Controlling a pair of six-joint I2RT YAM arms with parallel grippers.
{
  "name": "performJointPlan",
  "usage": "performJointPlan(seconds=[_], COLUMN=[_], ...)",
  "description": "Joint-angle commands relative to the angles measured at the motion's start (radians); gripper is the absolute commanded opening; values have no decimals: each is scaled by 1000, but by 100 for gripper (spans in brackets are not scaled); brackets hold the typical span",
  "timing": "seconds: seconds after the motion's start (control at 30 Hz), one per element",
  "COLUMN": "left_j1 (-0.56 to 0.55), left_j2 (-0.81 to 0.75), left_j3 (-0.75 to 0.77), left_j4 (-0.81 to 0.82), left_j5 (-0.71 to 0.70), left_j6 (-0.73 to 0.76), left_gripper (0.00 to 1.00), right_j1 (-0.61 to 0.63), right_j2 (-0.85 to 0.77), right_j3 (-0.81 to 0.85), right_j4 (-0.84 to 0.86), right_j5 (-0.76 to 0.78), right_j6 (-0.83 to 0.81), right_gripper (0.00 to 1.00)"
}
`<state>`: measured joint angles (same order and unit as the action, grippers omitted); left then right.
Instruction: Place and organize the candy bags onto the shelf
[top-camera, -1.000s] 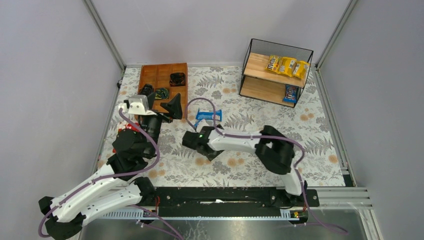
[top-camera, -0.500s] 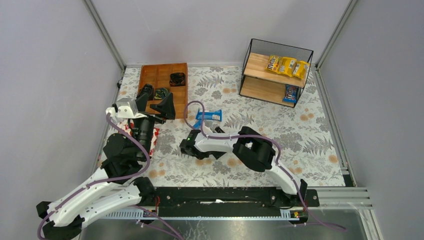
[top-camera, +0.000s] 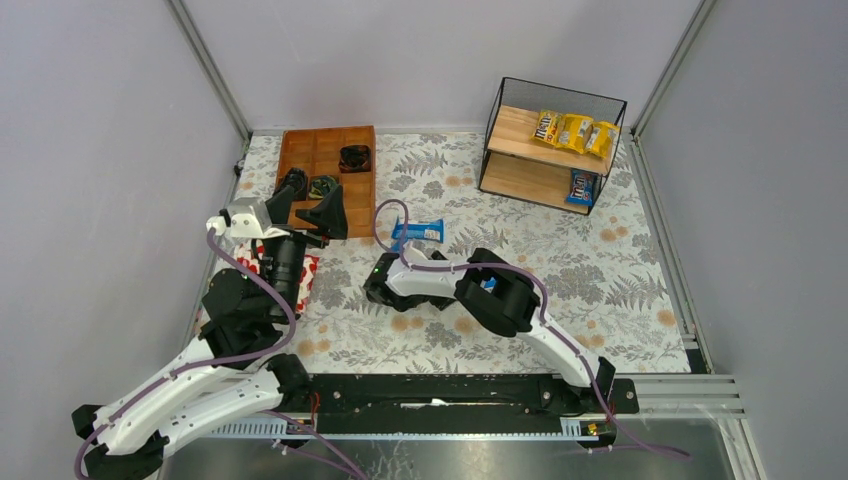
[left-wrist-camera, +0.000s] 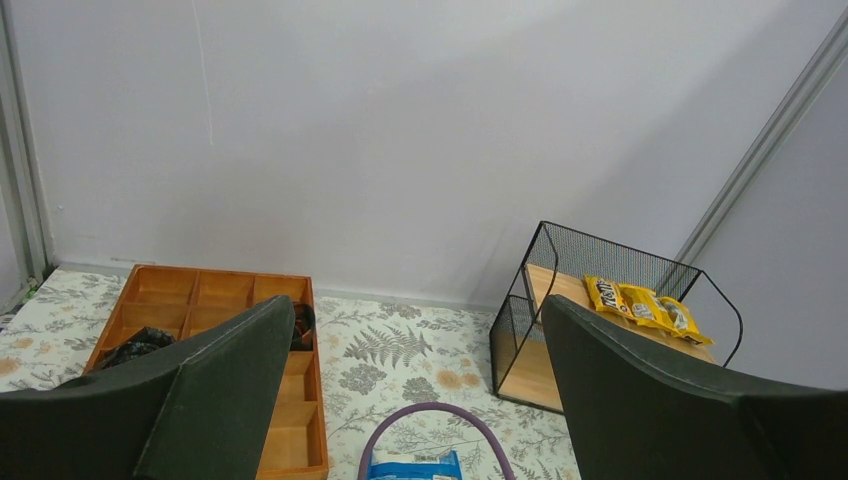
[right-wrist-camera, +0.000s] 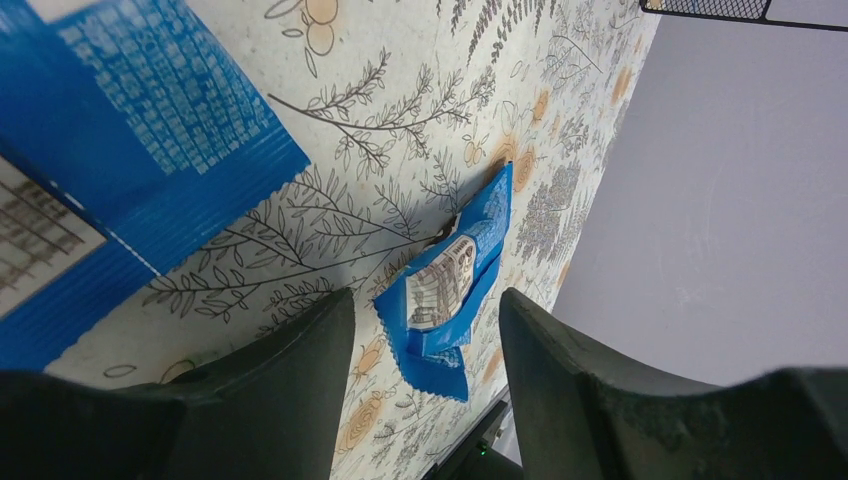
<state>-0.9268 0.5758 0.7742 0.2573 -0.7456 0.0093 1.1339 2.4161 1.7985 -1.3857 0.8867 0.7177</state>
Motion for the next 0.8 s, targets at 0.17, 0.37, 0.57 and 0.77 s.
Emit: performJointPlan(seconds=[0.17, 0.37, 0.57, 0.77], left_j1=[-4, -4, -3, -3], left_j2=[-14, -10, -8, -5], left_j3=[-3, -6, -3, 0], left_j4=[30, 28, 23, 16], left_j5=[-9, 0, 3, 10], left_j6=[1, -7, -8, -8], left_gripper=[99, 99, 99, 99], right_j1=[-13, -13, -13, -11], right_j2=[26, -19, -3, -88], right_j3=[42, -2, 14, -47], right_j4=[-10, 13, -6, -20], right_j5=[9, 4, 27, 80], right_j6=[46, 42, 56, 69], right_gripper=[52, 39, 27, 23])
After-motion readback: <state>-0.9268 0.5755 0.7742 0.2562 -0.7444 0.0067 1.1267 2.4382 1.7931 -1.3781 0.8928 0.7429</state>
